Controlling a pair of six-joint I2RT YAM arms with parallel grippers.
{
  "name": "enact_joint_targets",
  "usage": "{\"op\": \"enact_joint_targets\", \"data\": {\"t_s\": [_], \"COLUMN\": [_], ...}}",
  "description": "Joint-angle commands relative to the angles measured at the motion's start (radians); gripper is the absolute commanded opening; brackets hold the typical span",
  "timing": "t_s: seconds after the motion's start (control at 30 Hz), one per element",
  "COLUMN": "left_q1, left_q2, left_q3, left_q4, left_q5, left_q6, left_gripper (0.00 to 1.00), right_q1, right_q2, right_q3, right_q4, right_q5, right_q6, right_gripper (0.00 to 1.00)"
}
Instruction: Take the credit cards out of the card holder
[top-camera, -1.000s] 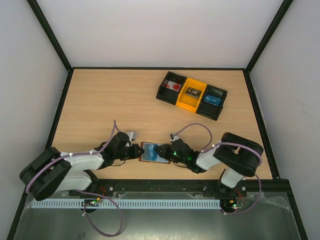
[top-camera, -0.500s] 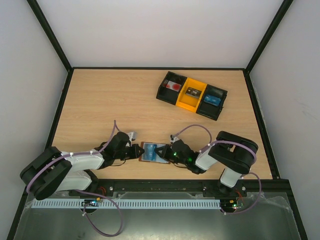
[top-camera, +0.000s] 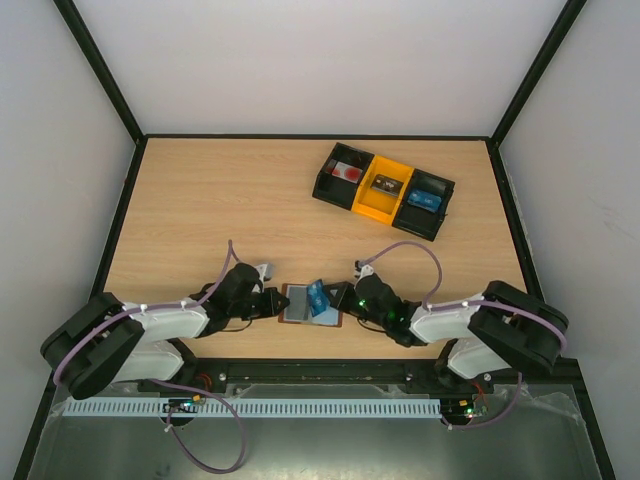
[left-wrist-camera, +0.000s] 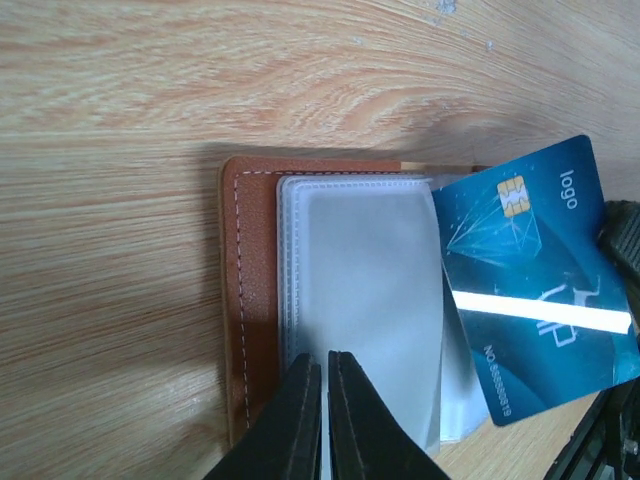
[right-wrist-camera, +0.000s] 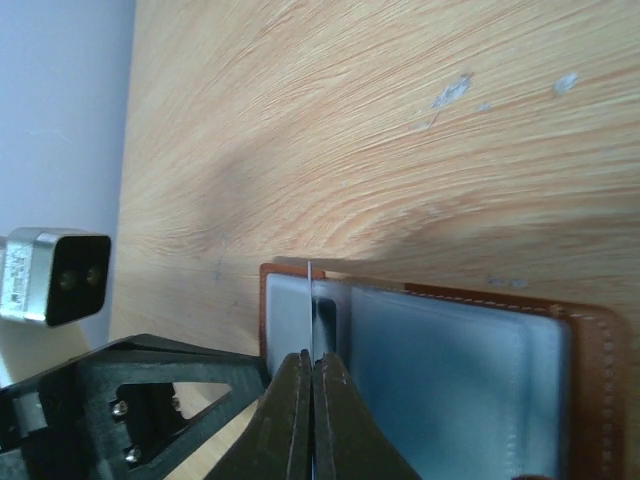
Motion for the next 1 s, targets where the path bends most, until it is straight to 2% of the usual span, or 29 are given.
{"op": "enact_joint_targets", "data": {"t_s": [0.0,0.1,0.2,0.3,0.53,0.63,0.77,0.97], "left_q1": [-0.004,-0.004,-0.003,-0.004,-0.007,-0.017,-0.034,-0.066], "left_q2": [0.001,-0.009,-0.02,-0.046,-0.071,-0.051,-0.016,0.037], "left_q3": [0.001,0.015,0.027,0.04,0.081,0.094,0.104,0.109], "left_q4": [-0.104,-0.113,-0.131,-0.153,-0.183,-0.168,-0.129,-0.068], "left_q5": [-0.015,-0.011,-0.008,-0.013,-0.011,-0.001,0.015,0.024], "left_q6": [-0.021,-0.025,-0.027,-0.032,-0.037,-0.033,-0.029,-0.038], "left_gripper": [0.07,0.11,0.2,0.29,0.42,0.41,0.26,0.15], "right_q1": [-0.006,-0.008,-0.01,-0.01,-0.01,-0.009,-0.01,-0.009], "right_q2": [-0.053,-0.055,-0.048,-0.035,0.016,0.026,0.036,0.063], "right_q3": [0.055,0.073,0.063,0.042,0.011,0.002,-0.007,-0.02], "right_q4": [-0.217,-0.256,-0.244,-0.197,-0.092,-0.068,-0.034,0.022], "right_q5": [0.08,0.059,0.04,0.022,-0.018,-0.022,-0.033,-0.057], "right_q6": [-0.101,-0.12,-0.108,-0.09,-0.044,-0.031,-0.023,0.0], "right_gripper": [0.02,0.02,0.02,0.02,0.02,0.02,0.02,0.02]}}
